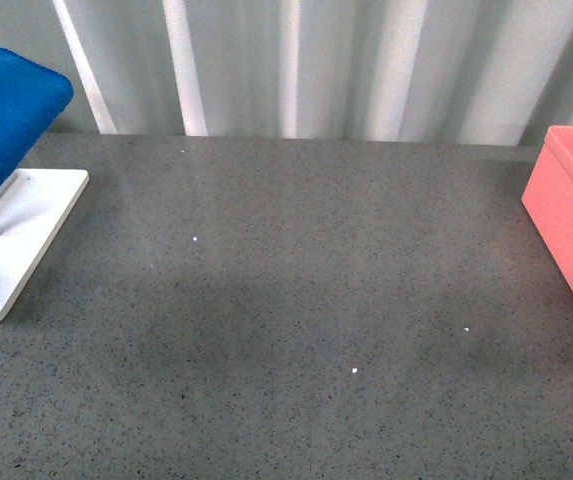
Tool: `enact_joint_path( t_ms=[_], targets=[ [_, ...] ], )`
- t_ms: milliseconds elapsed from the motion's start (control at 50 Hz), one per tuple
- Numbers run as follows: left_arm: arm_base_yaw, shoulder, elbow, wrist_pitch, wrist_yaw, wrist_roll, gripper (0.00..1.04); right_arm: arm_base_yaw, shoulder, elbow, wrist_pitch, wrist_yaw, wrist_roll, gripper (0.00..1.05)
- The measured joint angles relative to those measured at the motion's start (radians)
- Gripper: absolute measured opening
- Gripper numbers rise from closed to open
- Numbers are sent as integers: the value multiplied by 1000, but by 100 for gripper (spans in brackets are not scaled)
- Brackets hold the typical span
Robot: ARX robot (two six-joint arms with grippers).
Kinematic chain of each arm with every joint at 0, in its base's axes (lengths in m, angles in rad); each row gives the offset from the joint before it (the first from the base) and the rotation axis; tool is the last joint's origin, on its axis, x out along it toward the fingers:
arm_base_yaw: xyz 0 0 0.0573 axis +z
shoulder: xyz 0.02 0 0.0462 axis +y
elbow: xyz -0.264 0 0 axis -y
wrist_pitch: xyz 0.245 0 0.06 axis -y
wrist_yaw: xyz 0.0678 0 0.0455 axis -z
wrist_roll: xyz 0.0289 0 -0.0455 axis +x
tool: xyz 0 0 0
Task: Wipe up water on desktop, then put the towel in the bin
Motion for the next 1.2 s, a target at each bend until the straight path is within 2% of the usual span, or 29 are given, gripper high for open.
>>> enact_joint_path(
  t_ms=[1200],
  targets=[
    [0, 0, 0, 0, 0, 0, 98, 0, 0, 0, 0, 0, 0, 98]
  ],
)
